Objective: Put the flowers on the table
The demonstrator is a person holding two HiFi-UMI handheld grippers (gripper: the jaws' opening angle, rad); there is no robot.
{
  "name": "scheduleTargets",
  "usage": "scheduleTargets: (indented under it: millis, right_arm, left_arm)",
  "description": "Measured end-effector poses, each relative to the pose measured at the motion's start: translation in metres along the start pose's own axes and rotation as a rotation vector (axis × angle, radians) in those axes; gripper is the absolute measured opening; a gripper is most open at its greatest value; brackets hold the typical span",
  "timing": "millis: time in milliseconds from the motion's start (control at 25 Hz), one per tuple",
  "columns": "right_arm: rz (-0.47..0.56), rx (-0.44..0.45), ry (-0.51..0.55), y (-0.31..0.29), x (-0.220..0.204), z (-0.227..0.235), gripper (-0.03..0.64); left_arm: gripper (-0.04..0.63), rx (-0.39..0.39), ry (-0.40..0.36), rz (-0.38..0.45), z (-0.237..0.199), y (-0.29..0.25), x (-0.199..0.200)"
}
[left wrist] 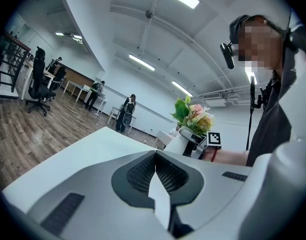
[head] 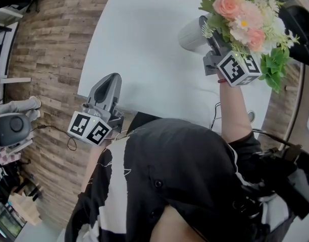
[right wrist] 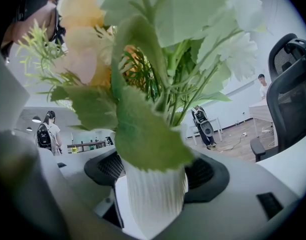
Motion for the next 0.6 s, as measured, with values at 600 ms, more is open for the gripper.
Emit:
scheduleTargets:
  millis: [600]
  right_arm:
    - [-0.017,0.040,0.074,0.002,-0.005,-0.017,0.368]
  left_arm:
    - [0.014,0.014,-0.001,0.004,0.011,0.009,0.000]
Point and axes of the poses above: the fingertips, and each gripper's own axes: y backward along the fingers, z to its right, x out of its top, the point moved 3 cm from there along y, backward along the fingers, and after that the axes turned 1 degree about -y, right-handed, at the moved point
